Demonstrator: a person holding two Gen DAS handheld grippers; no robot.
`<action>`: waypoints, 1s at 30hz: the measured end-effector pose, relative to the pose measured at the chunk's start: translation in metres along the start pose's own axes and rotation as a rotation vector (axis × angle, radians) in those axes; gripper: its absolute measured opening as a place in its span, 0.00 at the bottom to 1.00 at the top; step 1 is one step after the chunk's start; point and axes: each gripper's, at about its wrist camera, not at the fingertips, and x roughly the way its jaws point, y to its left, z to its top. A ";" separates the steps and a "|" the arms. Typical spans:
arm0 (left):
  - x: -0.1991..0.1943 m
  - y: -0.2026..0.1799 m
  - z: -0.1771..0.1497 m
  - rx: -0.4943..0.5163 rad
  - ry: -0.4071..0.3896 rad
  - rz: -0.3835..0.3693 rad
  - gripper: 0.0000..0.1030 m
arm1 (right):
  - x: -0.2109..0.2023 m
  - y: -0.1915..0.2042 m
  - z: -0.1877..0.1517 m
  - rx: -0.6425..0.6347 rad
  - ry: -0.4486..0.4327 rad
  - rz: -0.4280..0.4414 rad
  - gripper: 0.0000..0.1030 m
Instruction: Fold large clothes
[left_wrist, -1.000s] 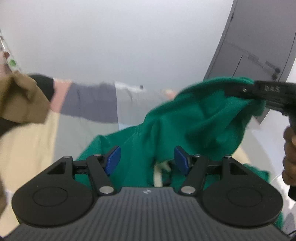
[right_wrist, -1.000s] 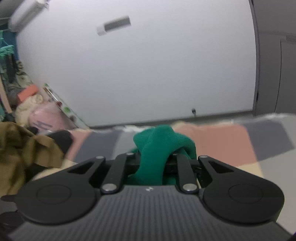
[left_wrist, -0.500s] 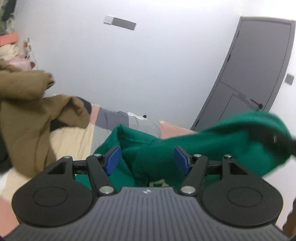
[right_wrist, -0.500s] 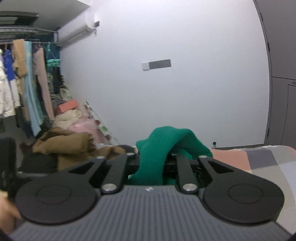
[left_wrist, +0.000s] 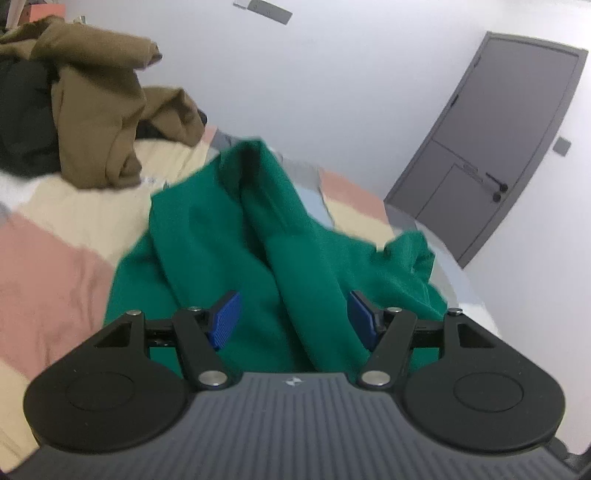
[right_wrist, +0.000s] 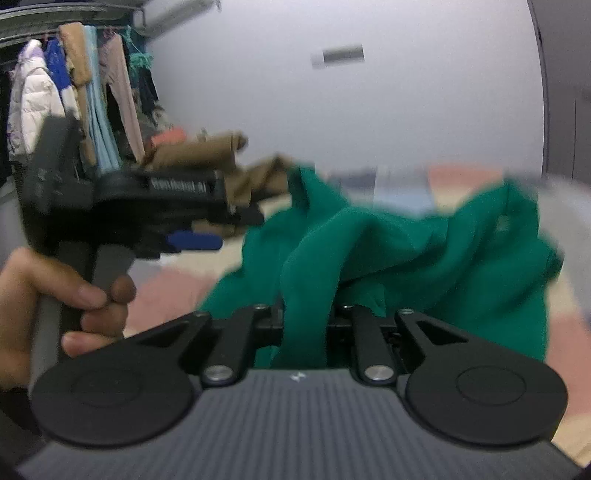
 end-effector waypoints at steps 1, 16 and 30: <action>0.002 0.000 -0.007 -0.001 0.005 -0.004 0.67 | 0.005 -0.002 -0.007 0.011 0.009 0.001 0.17; 0.004 0.008 -0.015 -0.043 -0.038 -0.126 0.67 | -0.042 -0.025 -0.019 0.097 -0.083 0.085 0.56; 0.063 0.007 -0.020 0.049 0.049 -0.126 0.66 | 0.057 -0.067 0.003 0.118 -0.033 -0.030 0.36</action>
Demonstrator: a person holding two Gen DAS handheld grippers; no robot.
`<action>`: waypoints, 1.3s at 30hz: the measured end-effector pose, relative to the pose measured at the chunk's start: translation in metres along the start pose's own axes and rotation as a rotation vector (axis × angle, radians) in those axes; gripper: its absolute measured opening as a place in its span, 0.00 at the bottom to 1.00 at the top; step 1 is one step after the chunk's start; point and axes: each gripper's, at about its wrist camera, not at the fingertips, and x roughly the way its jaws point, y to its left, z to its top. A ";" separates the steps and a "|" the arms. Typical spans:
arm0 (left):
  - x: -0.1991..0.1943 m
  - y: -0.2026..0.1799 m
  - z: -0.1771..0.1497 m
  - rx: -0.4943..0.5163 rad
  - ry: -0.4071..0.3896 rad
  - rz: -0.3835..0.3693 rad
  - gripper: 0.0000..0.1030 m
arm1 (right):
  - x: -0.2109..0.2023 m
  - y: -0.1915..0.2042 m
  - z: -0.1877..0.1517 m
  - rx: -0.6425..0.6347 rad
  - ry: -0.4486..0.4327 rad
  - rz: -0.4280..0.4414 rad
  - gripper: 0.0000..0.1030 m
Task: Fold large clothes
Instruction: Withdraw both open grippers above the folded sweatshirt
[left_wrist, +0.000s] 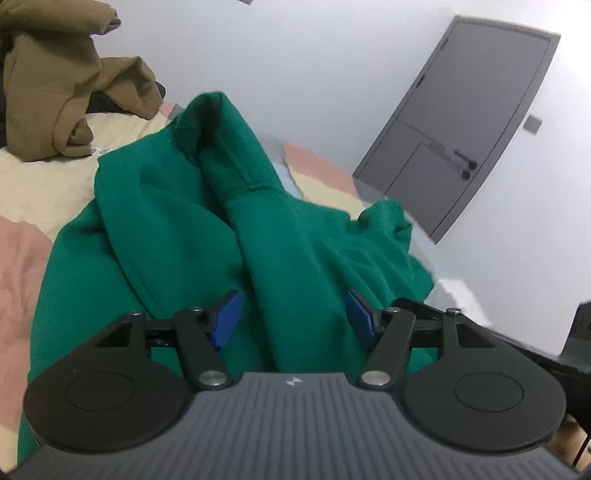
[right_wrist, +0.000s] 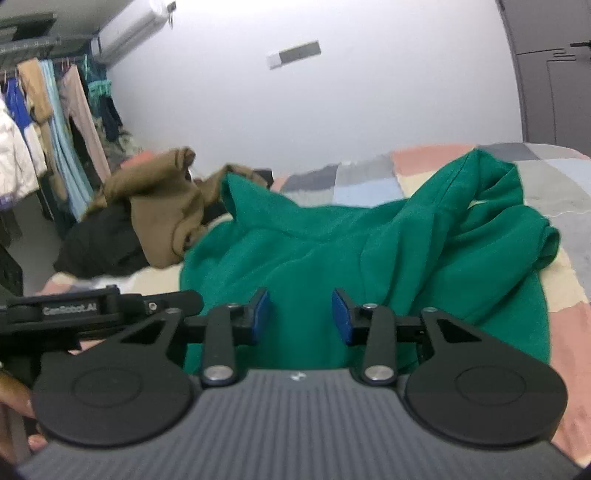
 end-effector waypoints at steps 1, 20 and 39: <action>0.006 0.001 -0.001 0.007 0.011 0.009 0.66 | 0.008 -0.001 -0.001 0.002 0.018 0.003 0.36; 0.037 0.024 -0.010 -0.009 0.057 0.049 0.66 | 0.054 -0.015 -0.019 -0.001 0.087 -0.008 0.33; -0.005 -0.010 -0.035 0.083 0.088 0.069 0.66 | -0.016 0.015 -0.035 -0.065 0.168 -0.081 0.35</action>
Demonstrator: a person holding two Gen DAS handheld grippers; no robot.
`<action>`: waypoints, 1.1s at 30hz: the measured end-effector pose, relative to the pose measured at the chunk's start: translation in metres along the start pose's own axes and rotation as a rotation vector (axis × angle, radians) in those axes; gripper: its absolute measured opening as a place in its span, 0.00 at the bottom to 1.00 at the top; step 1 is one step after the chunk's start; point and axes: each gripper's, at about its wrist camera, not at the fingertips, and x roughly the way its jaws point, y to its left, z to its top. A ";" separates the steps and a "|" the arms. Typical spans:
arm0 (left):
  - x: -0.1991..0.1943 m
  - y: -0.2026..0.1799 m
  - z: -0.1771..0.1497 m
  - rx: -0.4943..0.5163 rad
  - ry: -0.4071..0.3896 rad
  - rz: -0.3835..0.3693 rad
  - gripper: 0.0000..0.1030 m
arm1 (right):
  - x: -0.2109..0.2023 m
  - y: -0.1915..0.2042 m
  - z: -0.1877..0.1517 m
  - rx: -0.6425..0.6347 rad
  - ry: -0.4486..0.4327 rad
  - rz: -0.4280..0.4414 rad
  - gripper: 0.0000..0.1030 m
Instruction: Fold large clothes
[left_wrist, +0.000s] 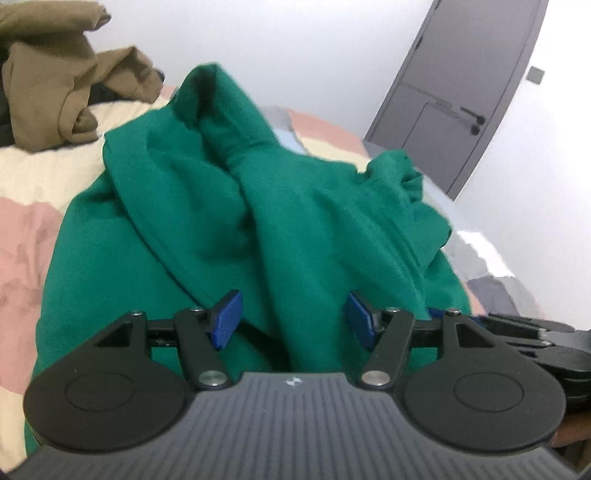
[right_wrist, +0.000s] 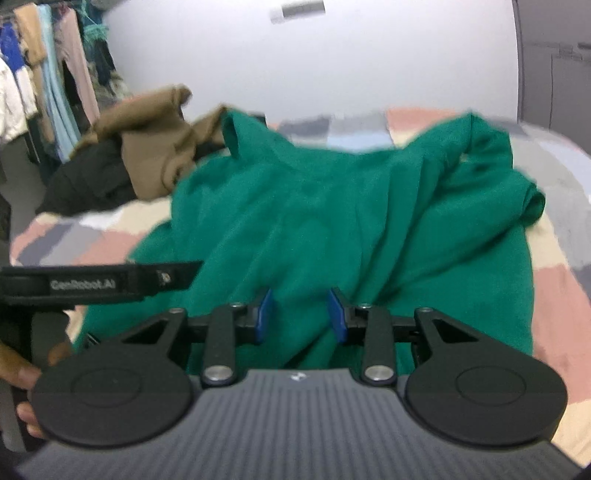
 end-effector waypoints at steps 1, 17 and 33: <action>0.004 0.002 -0.001 -0.006 0.015 0.004 0.66 | 0.008 -0.004 -0.001 0.022 0.028 0.004 0.36; 0.009 0.028 0.005 -0.109 0.056 -0.010 0.67 | 0.017 -0.014 -0.003 0.127 0.071 0.040 0.38; -0.086 0.087 0.001 -0.297 -0.004 0.253 0.72 | -0.059 -0.080 -0.024 0.374 0.047 -0.227 0.81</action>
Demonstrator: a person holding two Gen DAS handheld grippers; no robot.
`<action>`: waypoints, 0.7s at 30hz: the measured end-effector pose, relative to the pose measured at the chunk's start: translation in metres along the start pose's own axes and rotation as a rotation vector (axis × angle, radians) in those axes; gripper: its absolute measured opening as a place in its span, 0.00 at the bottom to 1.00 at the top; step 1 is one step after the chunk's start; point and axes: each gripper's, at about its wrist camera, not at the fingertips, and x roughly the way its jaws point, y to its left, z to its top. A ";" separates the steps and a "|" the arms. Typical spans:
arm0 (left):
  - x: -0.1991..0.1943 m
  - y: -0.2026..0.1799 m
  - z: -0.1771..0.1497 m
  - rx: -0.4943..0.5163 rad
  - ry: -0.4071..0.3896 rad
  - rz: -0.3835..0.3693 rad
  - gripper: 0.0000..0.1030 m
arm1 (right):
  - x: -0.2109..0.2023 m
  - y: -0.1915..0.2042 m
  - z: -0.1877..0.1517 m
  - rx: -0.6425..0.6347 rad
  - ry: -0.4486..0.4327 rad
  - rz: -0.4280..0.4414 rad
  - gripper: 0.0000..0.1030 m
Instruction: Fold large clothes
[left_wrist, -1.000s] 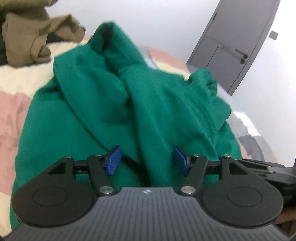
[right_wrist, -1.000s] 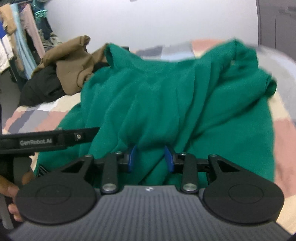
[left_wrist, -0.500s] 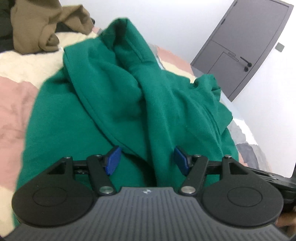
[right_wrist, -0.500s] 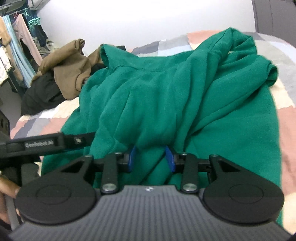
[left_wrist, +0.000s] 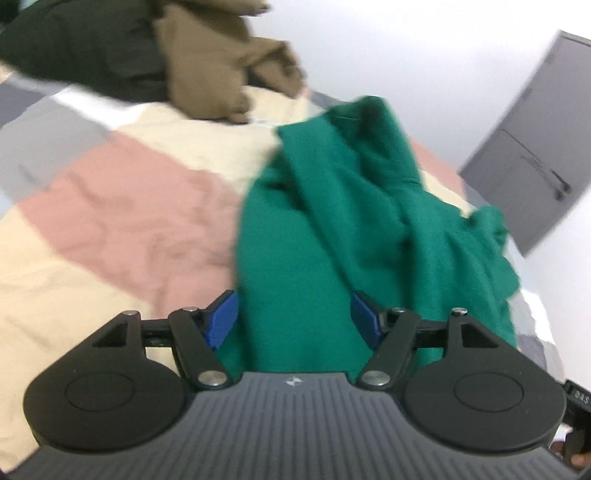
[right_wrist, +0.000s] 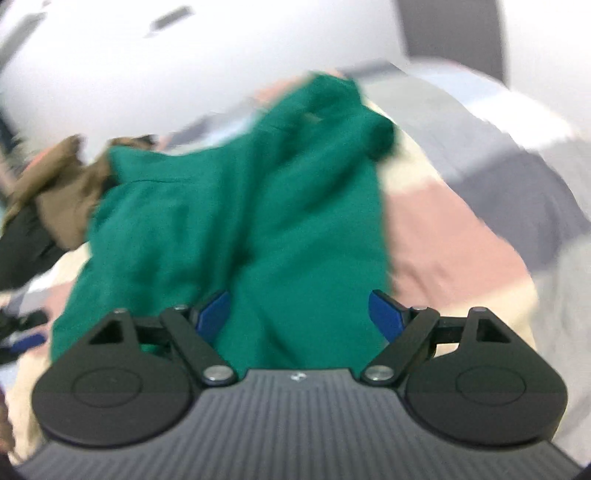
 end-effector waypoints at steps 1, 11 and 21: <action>0.000 0.007 0.001 -0.020 0.005 0.016 0.72 | 0.004 -0.009 0.000 0.050 0.026 -0.005 0.81; 0.017 0.069 0.002 -0.271 0.055 0.070 0.73 | 0.037 -0.060 -0.017 0.458 0.208 0.183 0.81; 0.020 0.076 -0.006 -0.372 0.098 -0.117 0.73 | 0.031 -0.038 -0.022 0.462 0.242 0.460 0.83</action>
